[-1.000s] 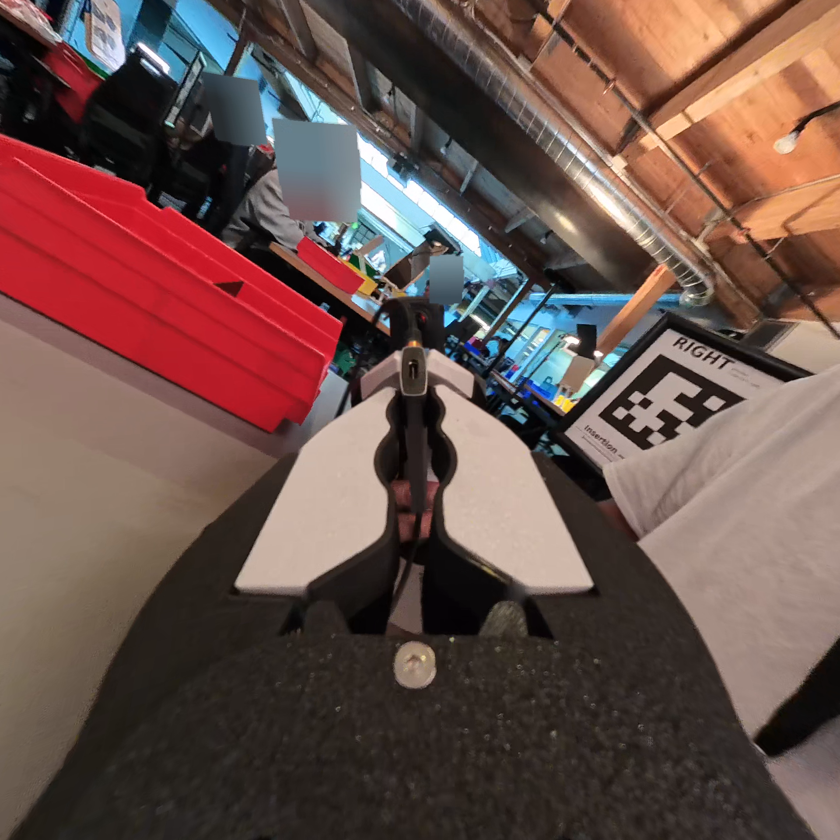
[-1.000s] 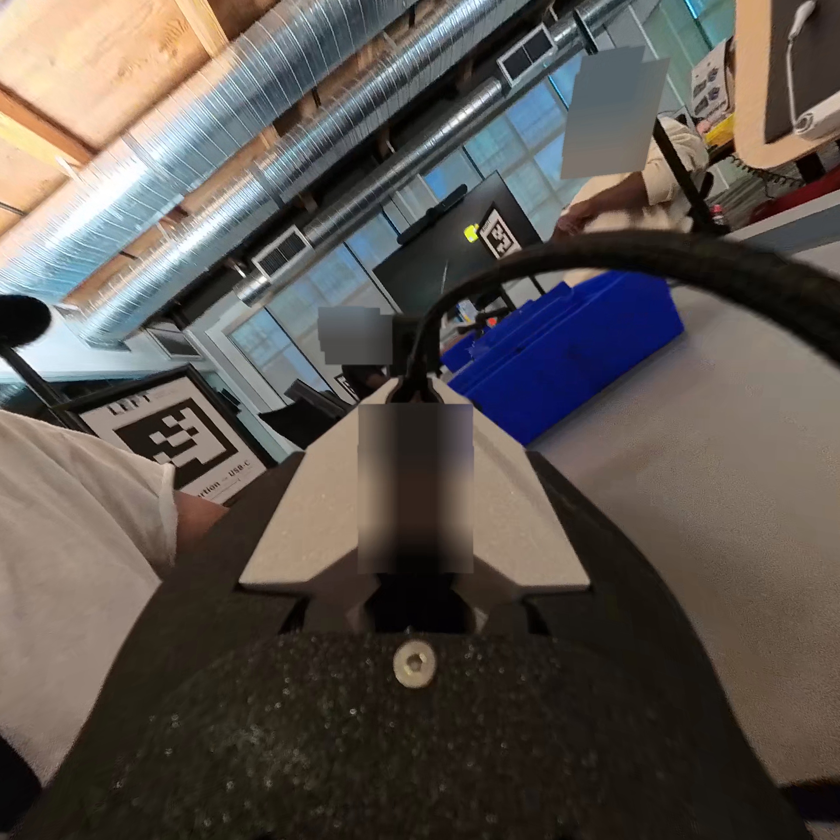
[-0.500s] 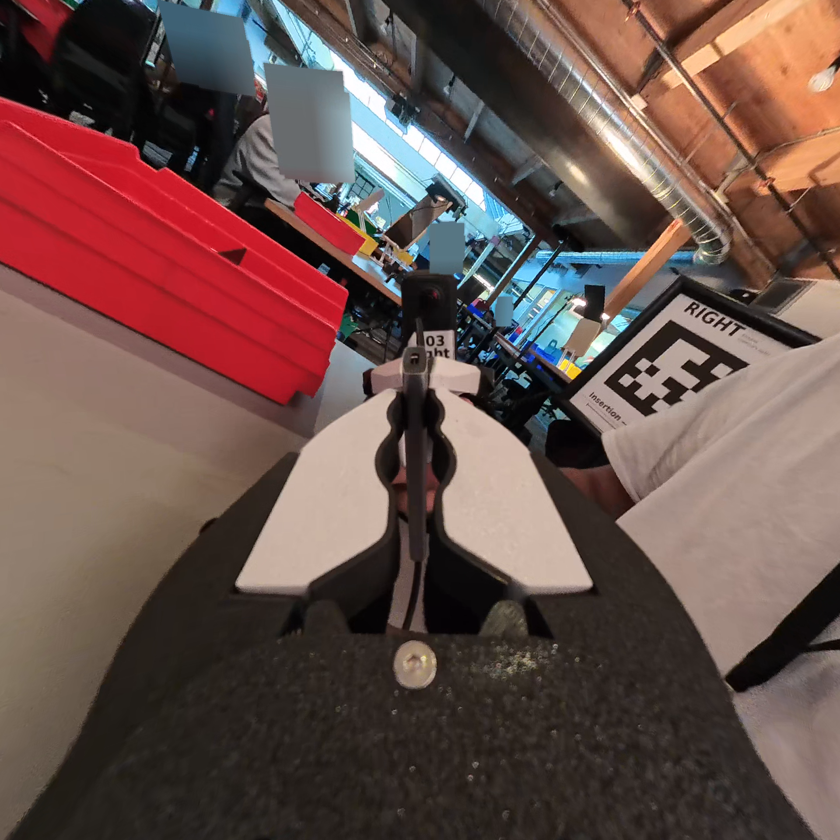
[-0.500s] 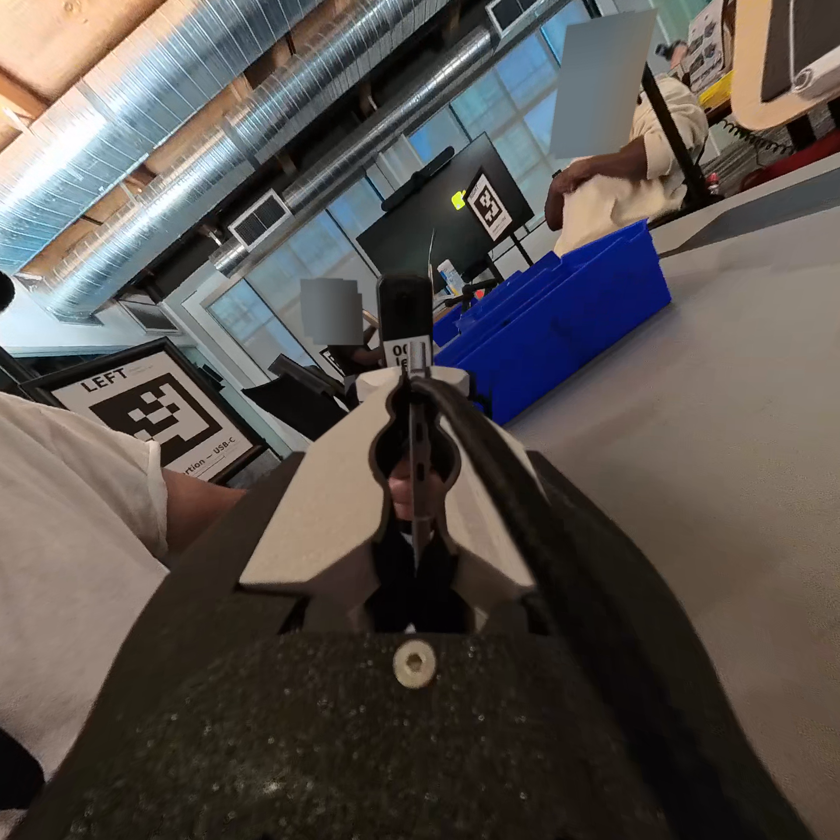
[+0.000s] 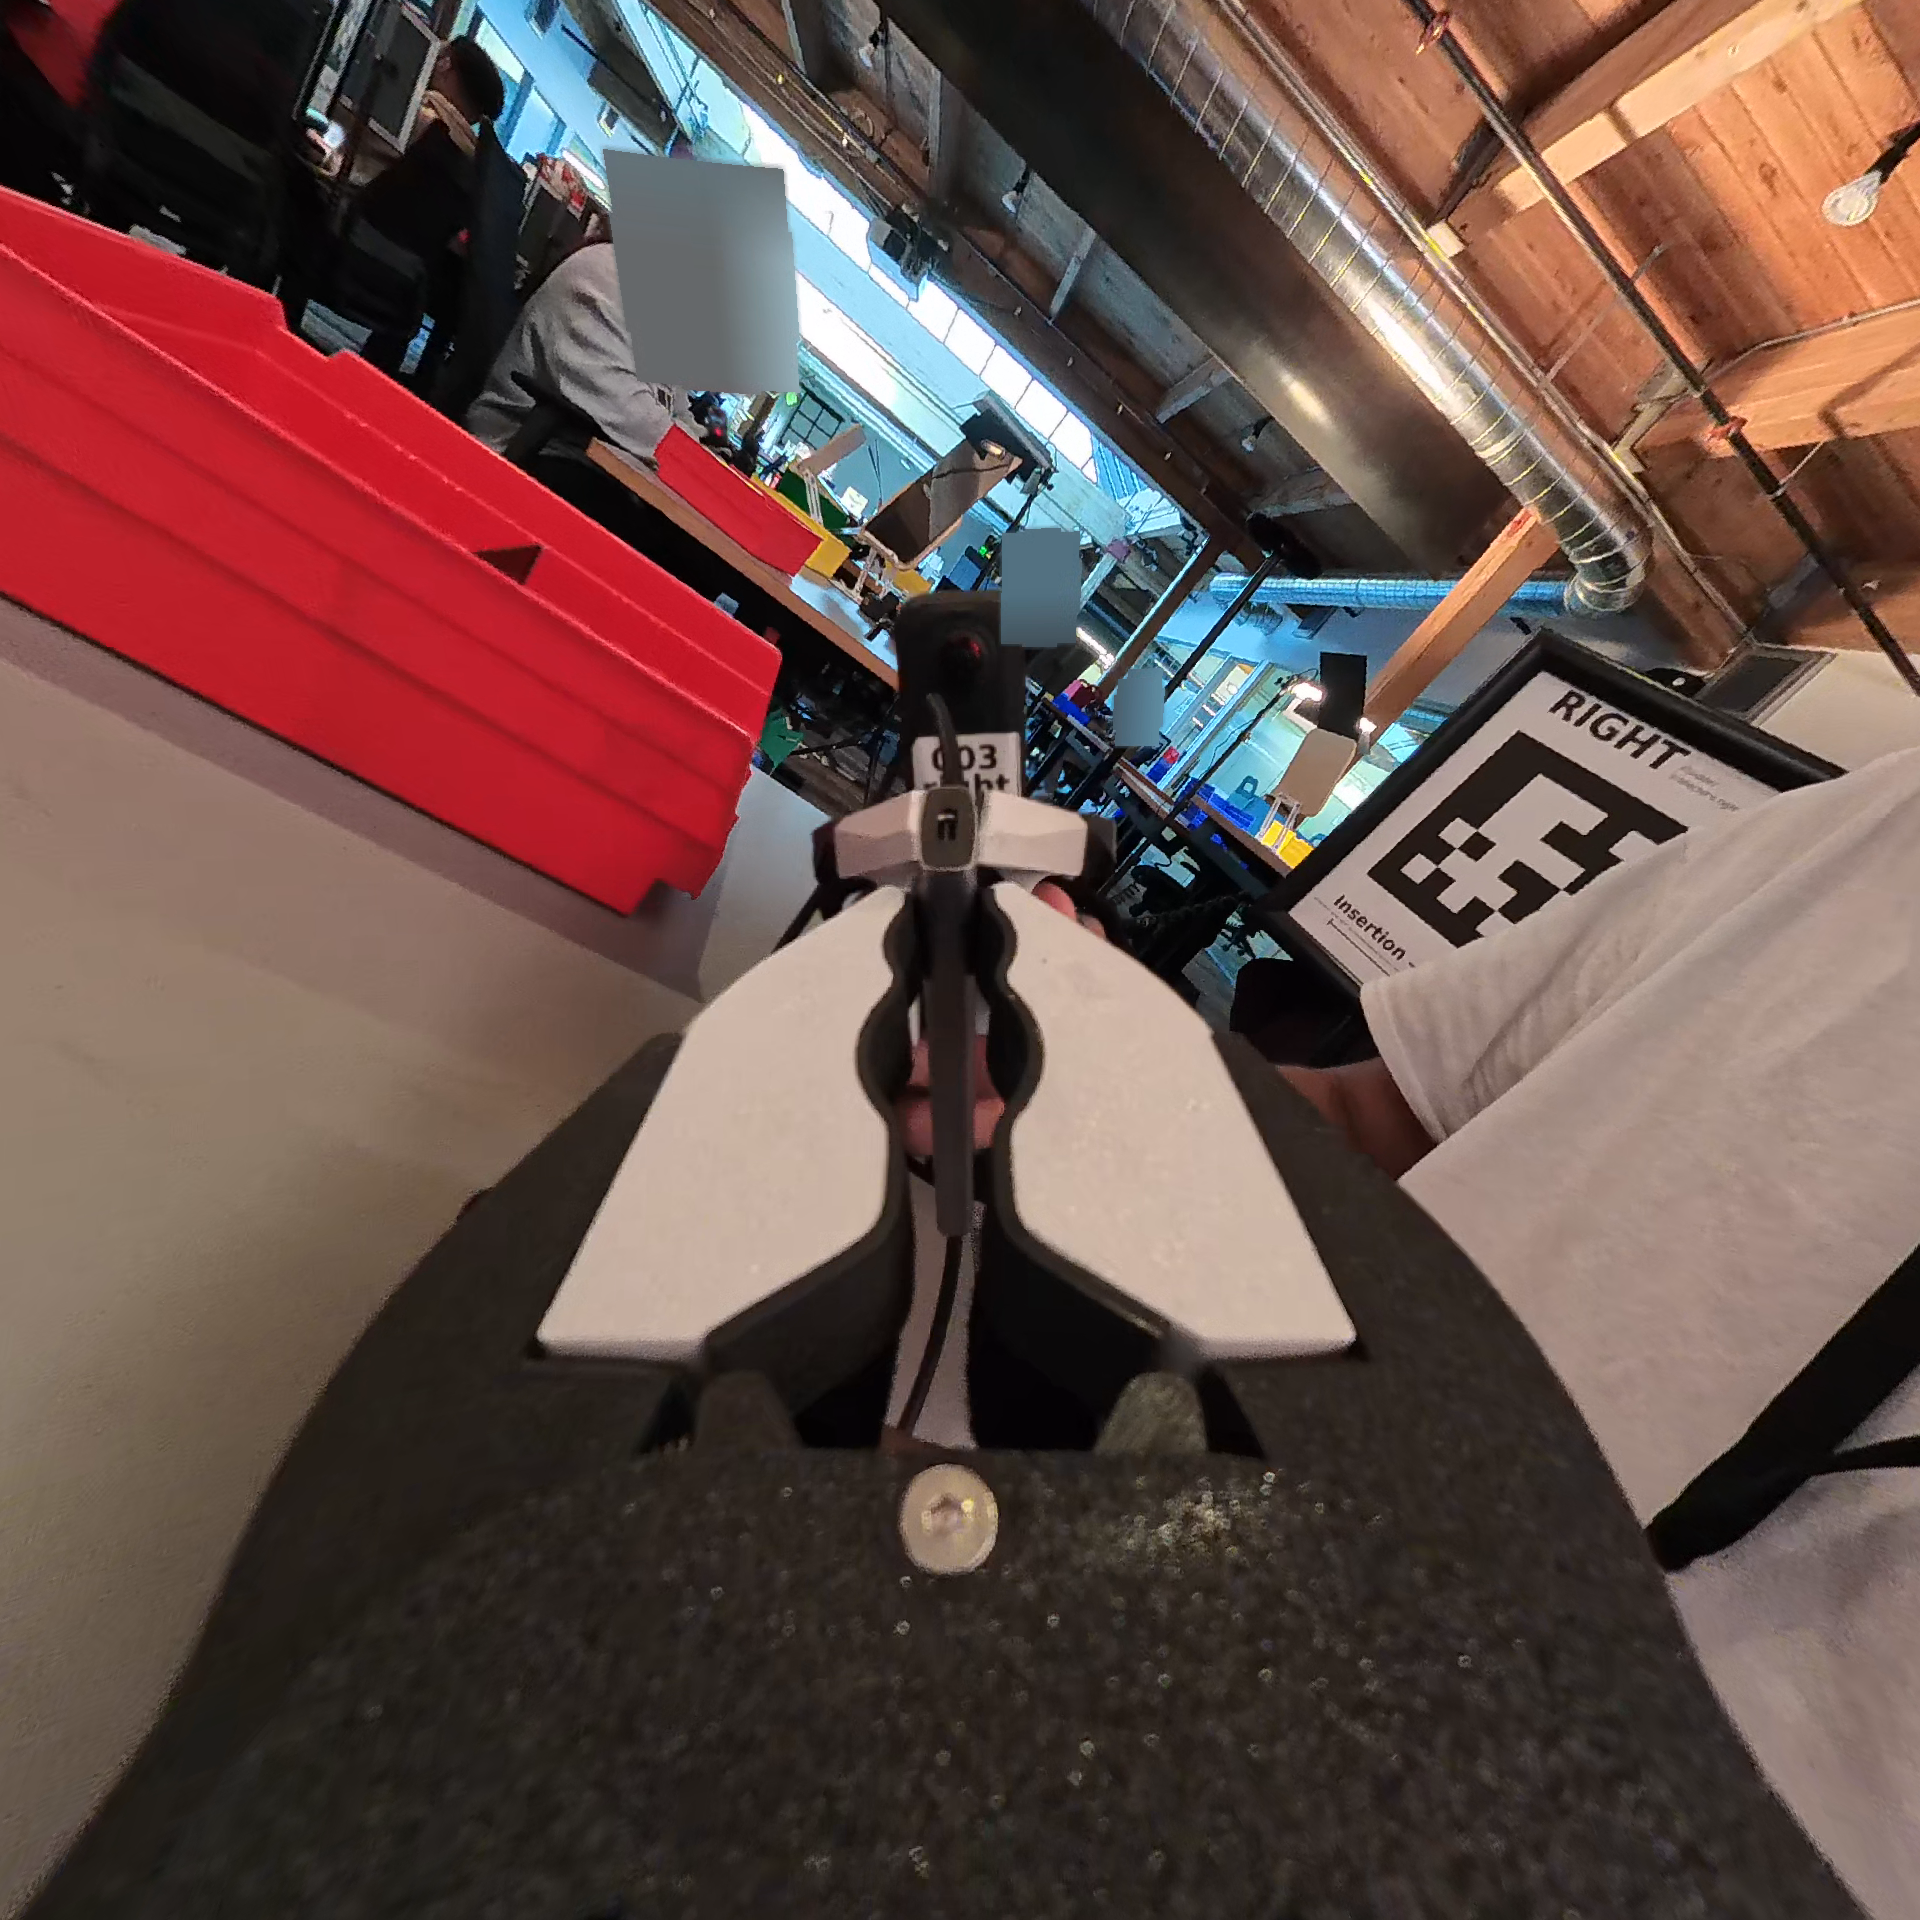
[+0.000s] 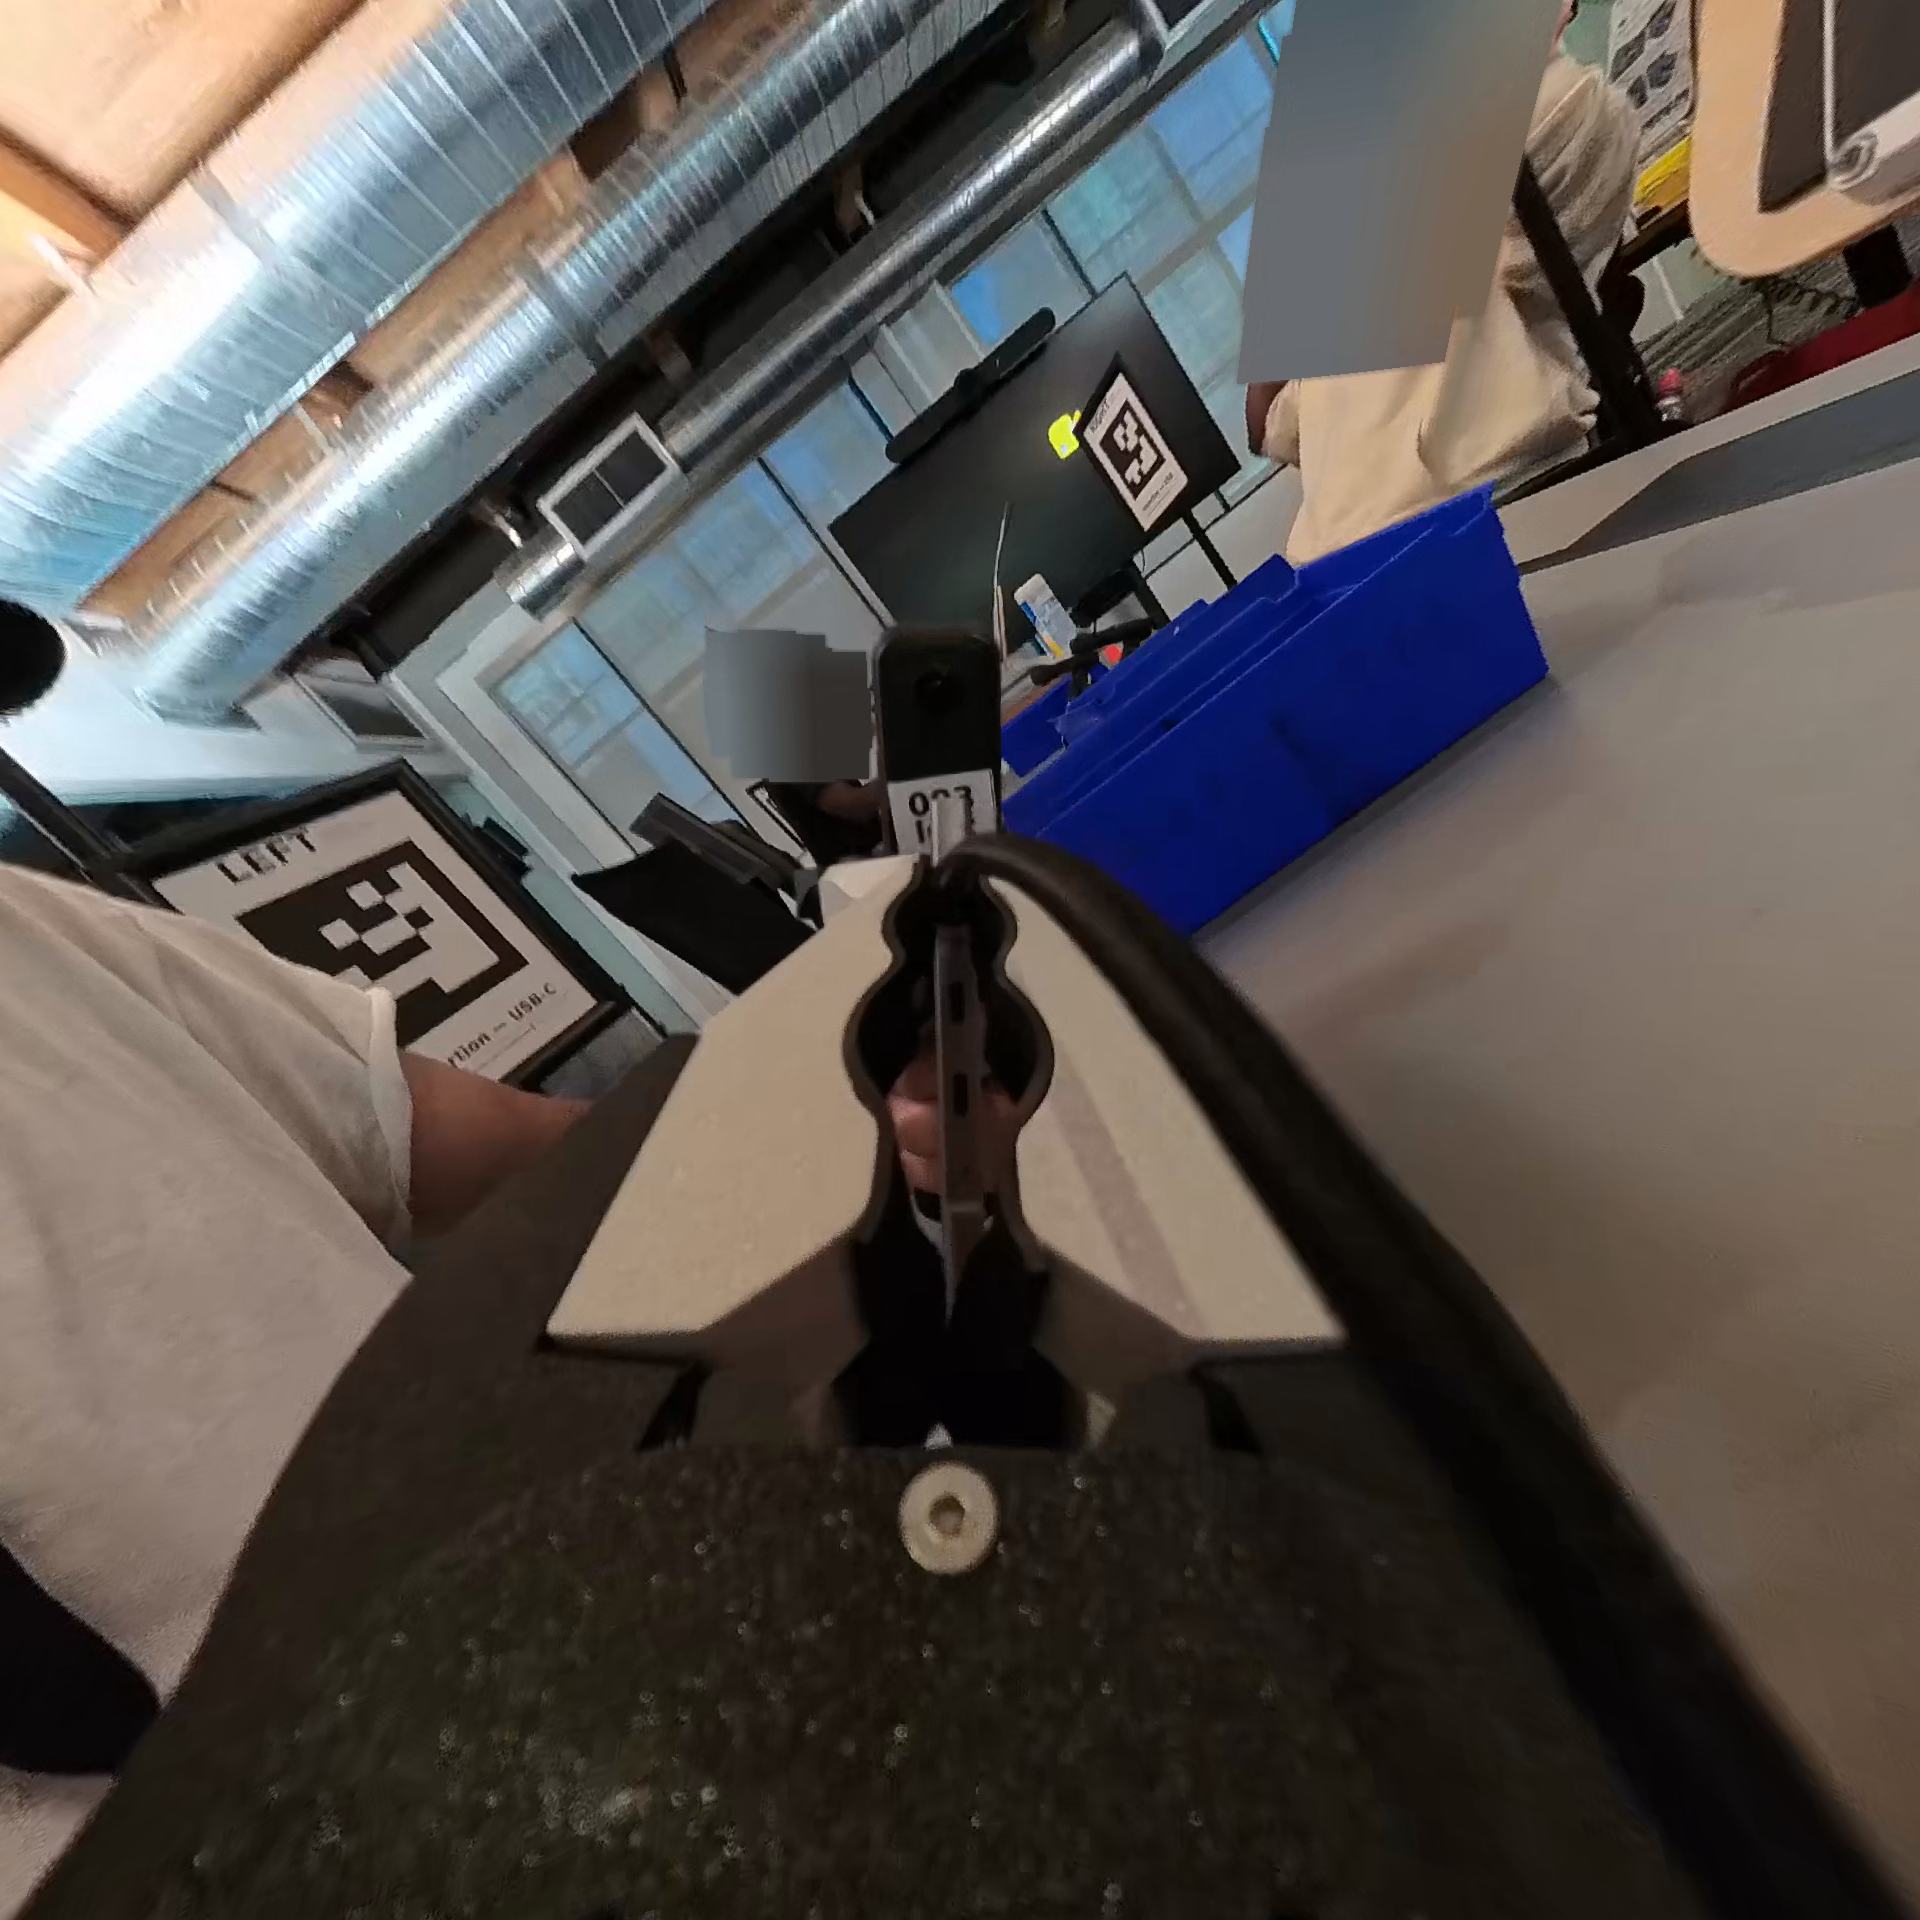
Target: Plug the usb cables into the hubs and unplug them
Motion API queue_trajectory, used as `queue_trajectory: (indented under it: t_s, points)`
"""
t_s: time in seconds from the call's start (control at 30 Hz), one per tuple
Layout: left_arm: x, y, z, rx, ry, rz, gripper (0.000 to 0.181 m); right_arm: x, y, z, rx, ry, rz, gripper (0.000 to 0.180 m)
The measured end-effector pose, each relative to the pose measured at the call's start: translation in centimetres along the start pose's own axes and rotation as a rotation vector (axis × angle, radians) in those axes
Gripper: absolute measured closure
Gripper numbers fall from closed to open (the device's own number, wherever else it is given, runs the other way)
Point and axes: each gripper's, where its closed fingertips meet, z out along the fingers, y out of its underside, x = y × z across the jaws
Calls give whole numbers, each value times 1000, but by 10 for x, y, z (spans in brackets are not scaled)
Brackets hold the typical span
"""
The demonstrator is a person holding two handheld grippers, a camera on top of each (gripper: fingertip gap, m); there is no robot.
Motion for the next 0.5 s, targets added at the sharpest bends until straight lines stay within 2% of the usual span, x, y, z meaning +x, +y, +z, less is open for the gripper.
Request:
queue_trajectory:
  t_s: [0.03, 0.13, 0.5]
  points:
    - [1, 0, 0, -4, 3, 5, 172, -1, 0, 0, -19, -1, -23, 180]
    - [0, 2, -1, -35, -16, 50, 172, -1, 4, 0, -71, 18, -35, 176]
    - [-2, -2, -5, 6, -10, 12, 172, 1, 3, 5, -49, 94, -55, 177]
